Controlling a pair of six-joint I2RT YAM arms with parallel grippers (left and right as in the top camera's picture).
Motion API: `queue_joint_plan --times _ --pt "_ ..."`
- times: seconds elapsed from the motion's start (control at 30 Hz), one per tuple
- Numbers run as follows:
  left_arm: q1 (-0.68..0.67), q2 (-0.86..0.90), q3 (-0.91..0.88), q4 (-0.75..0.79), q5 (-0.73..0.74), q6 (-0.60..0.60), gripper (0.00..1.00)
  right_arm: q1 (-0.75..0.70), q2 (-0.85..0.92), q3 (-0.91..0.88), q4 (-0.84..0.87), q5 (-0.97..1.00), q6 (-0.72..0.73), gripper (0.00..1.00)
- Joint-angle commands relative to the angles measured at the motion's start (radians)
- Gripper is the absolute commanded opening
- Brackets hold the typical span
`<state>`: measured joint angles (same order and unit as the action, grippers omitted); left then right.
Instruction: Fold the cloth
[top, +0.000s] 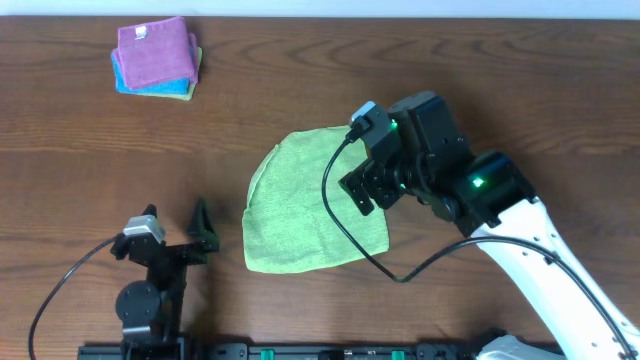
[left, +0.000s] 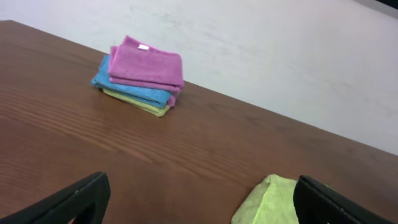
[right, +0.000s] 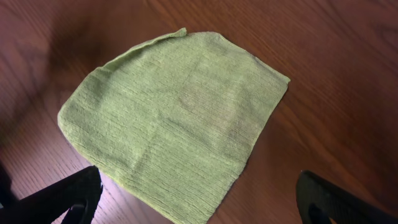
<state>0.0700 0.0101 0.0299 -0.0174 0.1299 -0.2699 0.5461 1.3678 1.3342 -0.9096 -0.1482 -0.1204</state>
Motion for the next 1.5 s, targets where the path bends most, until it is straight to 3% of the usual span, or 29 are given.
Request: queue_joint_plan --times 0.0,0.13,0.27,0.43,0.63,0.8,0.97,1.13,1.3,1.47 --pt "0.002 -0.004 -0.015 0.003 -0.045 -0.022 0.95 -0.004 0.009 0.010 0.000 -0.013 -0.024 0.99" --pt "0.002 -0.004 -0.015 0.015 -0.050 -0.024 0.95 -0.004 0.009 0.010 -0.003 -0.013 -0.025 0.99" --pt "0.002 -0.004 -0.015 0.075 0.092 -0.031 0.96 -0.004 0.018 0.010 0.000 -0.013 -0.035 0.99" --pt "0.002 0.050 -0.012 0.204 0.160 -0.148 0.96 -0.004 0.045 0.010 0.032 -0.006 -0.035 0.99" --pt "0.000 0.336 0.104 0.210 0.187 -0.179 0.96 -0.023 0.068 0.010 0.084 -0.007 -0.029 0.99" --pt "-0.027 0.711 0.301 0.196 0.278 -0.091 0.96 -0.068 0.069 0.010 0.079 -0.006 0.005 0.99" --pt "-0.131 1.029 0.498 0.075 0.308 -0.020 0.96 -0.143 0.069 0.010 0.016 0.002 0.040 0.98" --pt "-0.263 1.269 0.686 -0.086 0.234 0.043 0.98 -0.271 0.065 0.010 -0.087 -0.003 0.098 0.88" --pt "-0.373 1.409 0.807 -0.201 0.121 0.076 1.00 -0.369 0.005 0.010 -0.193 -0.058 0.097 0.90" --pt "-0.440 1.474 0.873 -0.285 0.007 0.090 1.00 -0.411 -0.188 -0.006 -0.238 -0.023 0.097 0.95"
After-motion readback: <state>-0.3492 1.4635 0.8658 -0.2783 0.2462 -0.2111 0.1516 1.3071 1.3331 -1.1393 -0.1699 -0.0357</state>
